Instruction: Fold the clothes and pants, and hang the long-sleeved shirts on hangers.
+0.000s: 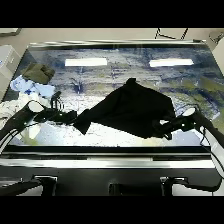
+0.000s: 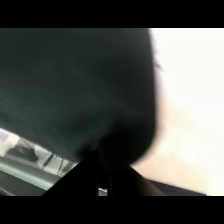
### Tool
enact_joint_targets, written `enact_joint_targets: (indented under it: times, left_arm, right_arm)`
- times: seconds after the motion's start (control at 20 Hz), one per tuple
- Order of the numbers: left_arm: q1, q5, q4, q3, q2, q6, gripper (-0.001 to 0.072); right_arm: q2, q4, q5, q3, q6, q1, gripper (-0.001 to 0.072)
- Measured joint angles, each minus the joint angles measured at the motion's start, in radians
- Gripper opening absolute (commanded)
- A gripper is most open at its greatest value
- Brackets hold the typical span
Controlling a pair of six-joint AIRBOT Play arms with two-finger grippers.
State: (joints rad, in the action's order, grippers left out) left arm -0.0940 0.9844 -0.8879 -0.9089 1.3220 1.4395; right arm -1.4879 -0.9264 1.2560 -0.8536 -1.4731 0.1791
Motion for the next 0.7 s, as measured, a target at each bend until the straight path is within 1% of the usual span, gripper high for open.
enact_joint_targets:
  times: [0.1,0.25,0.35,0.5,0.6,0.7]
  left_arm:
    - [0.013,0.0,0.002,-0.053,-0.036,-0.001,0.0023]
    - [0.044,-0.021,0.008,-0.246,-0.128,-0.016,0.0023]
    - [0.066,-0.051,0.015,-0.441,-0.195,-0.02,0.0023]
    - [0.094,-0.134,0.014,-0.74,-0.295,-0.024,0.0023]
    - [0.102,-0.175,0.006,-0.873,-0.367,-0.026,0.0023]
    - [0.108,-0.203,-0.003,-0.945,-0.435,-0.027,0.0023]
  right_arm:
    - [0.029,-0.006,0.012,-0.093,0.002,-0.019,0.0034]
    - [0.128,-0.077,-0.005,-0.361,0.027,-0.032,0.0035]
    - [0.22,-0.135,-0.094,-0.578,0.039,-0.035,0.0035]
    - [0.38,-0.183,-0.281,-0.84,0.043,-0.038,0.0035]
    - [0.487,-0.198,-0.365,-0.933,0.032,-0.038,0.0035]
    - [0.581,-0.219,-0.402,-0.982,0.025,-0.038,0.0035]
